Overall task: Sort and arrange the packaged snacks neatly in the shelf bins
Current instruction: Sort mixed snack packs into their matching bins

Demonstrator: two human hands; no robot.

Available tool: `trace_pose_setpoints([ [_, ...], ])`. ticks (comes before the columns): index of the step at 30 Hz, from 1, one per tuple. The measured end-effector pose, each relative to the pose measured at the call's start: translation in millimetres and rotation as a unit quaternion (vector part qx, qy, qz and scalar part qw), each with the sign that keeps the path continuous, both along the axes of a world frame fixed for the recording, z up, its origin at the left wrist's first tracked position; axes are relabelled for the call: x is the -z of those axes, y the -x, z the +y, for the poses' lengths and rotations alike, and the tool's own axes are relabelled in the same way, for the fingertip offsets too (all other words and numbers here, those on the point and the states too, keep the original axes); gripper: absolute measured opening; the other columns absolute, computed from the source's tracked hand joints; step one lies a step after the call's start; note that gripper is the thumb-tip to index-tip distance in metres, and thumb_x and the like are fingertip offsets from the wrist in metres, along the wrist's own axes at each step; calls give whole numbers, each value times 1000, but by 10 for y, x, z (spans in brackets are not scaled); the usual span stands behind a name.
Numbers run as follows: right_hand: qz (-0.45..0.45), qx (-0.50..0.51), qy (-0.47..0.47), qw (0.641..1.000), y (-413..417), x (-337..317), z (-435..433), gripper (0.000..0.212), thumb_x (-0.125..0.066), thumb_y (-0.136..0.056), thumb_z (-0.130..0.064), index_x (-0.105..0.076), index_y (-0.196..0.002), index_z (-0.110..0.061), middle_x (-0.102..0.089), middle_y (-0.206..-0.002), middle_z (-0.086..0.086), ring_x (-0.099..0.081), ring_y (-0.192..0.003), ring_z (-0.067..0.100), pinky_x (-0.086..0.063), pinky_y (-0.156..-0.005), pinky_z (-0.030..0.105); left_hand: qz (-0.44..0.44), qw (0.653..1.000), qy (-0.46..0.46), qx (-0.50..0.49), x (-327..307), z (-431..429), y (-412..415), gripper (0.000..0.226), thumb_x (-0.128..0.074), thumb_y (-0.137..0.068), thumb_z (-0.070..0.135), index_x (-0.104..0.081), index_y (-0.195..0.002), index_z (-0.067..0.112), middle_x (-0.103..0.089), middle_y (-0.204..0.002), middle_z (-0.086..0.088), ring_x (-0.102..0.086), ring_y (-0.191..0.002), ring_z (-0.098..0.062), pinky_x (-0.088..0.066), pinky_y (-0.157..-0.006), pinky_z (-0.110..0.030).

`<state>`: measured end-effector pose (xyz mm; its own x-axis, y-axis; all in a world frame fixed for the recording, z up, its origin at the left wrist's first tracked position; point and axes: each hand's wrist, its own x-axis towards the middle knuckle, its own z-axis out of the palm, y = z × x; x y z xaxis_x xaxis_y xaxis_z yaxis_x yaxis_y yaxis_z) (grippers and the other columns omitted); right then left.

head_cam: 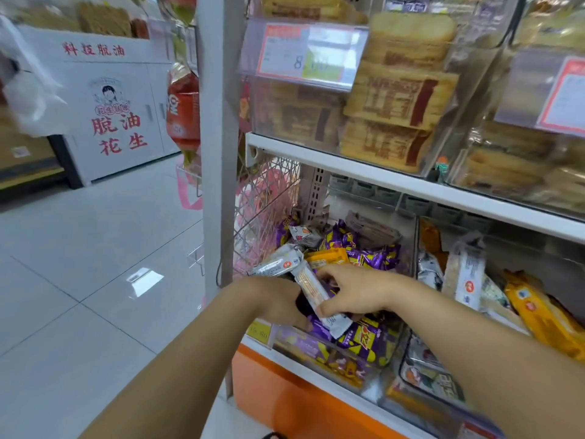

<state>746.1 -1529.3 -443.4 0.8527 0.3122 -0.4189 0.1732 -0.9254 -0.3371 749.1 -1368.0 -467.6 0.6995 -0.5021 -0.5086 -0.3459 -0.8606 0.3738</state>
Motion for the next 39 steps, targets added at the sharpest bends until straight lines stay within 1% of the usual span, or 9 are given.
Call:
trace_pose_setpoints([
  [4, -36, 7, -35, 999, 29, 9, -28, 80, -71, -80, -35, -26, -145, -27, -42, -143, 1, -48, -120, 20, -44, -97, 33, -17, 994, 94, -46, -36, 47, 45, 40, -69, -84, 37, -59, -117, 17, -59, -89, 10, -54, -83, -12, -45, -78, -24],
  [7, -43, 19, -74, 996, 53, 8, -30, 77, -71, -80, -35, -27, -144, -30, -44, -141, 0, -51, -117, 18, -45, -93, 30, -59, 986, 137, -79, -97, 130, 90, 36, -71, -84, 29, -61, -116, 17, -63, -106, 2, -58, -94, -16, -48, -82, -27],
  [13, -60, 19, -68, 996, 106, 74, 64, 54, -66, -82, -48, -49, -126, -22, -57, -110, -3, -58, -91, 16, -46, -67, 26, -185, 932, 235, -205, -221, 472, 288, 25, -64, -88, 19, -59, -111, 29, -60, -98, 10, -59, -83, -9, -42, -59, -9],
  [16, -64, -10, -50, 997, 117, 62, 102, 42, -58, -89, -46, -59, -116, -15, -60, -111, 4, -57, -99, 22, -44, -75, 30, -244, 888, 297, -253, -315, 491, 395, 22, -62, -89, 15, -55, -103, 31, -58, -87, 10, -59, -71, -7, -41, -52, -8],
  [20, -11, -80, 49, 996, 149, 89, 116, 55, -56, -92, -38, -36, -142, -22, -43, -138, 7, -46, -121, 24, -41, -96, 33, -324, 839, 332, -282, -324, 396, 423, 25, -64, -88, 16, -57, -107, 30, -54, -95, 6, -57, -80, -8, -40, -62, -10],
  [27, -140, 41, -52, 988, 321, -68, 50, 41, -73, -77, -33, -48, -107, -22, -50, -74, -5, -47, -62, 10, -32, -48, 27, -345, 811, 359, -308, -198, 298, 419, 27, -65, -87, 17, -59, -109, 32, -49, -102, 9, -50, -81, 6, -36, -67, -2],
  [29, -186, 44, -93, 977, 374, -226, -19, 51, -71, -76, -36, -41, -117, -28, -57, -76, -4, -53, -63, 11, -37, -50, 28, -338, 798, 382, -321, -198, 297, 401, 29, -66, -86, 16, -60, -111, 31, -48, -102, 8, -53, -84, 0, -37, -73, -7],
  [33, -196, 46, -160, 966, 453, -419, -157, 83, -73, -74, -44, -28, -143, -34, -44, -136, -5, -44, -123, 14, -36, -87, 23, -214, 810, 479, -262, -225, 115, 394, 31, -68, -85, 13, -60, -101, 39, -60, -111, 7, -62, -97, -13, -51, -84, -29],
  [39, -187, 72, -184, 962, 591, -443, -443, 63, -80, -60, -51, -47, -112, -38, -48, -114, -17, -48, -101, -3, -35, -73, 3, 18, 761, 613, -213, -266, -169, 459, 28, -63, -83, 6, -64, -106, 23, -72, -96, 7, -67, -91, -13, -55, -75, -26],
])
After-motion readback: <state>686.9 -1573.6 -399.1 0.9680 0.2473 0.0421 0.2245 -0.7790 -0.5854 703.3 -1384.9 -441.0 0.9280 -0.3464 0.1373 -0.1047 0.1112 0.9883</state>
